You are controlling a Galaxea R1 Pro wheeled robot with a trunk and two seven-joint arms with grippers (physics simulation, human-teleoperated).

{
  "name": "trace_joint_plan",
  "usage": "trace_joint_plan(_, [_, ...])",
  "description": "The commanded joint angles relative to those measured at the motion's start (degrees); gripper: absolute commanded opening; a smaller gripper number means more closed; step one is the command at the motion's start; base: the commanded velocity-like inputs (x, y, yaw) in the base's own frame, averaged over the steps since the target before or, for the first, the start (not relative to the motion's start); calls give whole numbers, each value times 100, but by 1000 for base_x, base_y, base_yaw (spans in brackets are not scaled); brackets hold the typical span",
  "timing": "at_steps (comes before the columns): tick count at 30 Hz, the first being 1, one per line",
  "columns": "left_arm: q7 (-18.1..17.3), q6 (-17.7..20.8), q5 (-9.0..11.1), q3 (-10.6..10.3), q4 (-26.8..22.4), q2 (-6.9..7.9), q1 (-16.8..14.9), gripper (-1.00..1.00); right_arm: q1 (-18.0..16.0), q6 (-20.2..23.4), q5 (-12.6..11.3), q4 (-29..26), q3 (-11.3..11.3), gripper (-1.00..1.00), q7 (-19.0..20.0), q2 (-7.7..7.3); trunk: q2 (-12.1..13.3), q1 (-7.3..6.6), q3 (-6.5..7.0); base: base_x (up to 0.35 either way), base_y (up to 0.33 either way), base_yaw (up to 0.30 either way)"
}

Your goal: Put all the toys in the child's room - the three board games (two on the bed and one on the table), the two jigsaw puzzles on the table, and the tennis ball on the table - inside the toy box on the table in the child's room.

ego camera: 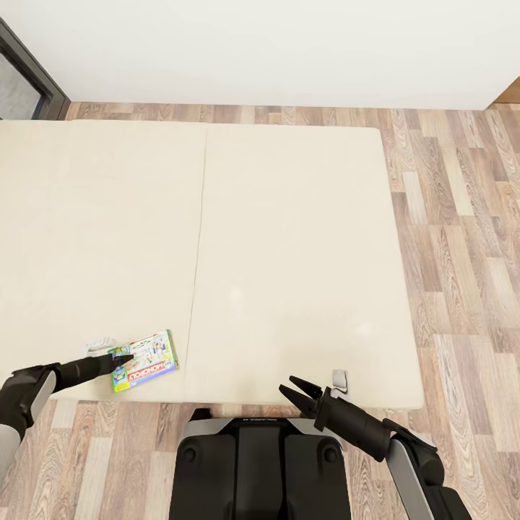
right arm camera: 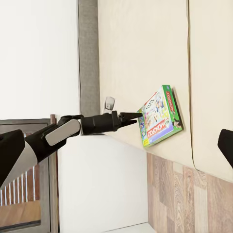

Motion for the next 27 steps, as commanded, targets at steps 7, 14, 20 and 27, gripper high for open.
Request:
trace_joint_plan(7, [69,-353,40,28,258,4,-2,100,0,48,-31,-2,-9,100,10,1,-8,3,-6,0,0,0])
trace_joint_plan(14, [156,-477,40,29,344,6,-2,100,0,47,-33,-13,-3,100,10,-3,-8,3,-6,0,0,0])
trace_joint_plan(20, [178,-497,40,31,356,0,-2,100,3,49,-34,-12,-8,100,6,2,-8,3,-6,0,0,0])
trace_joint_plan(27, [181,-499,33,25,358,-3,-2,100,0,49,-34,-10,-9,100,9,2,-8,3,-37,0,0,0])
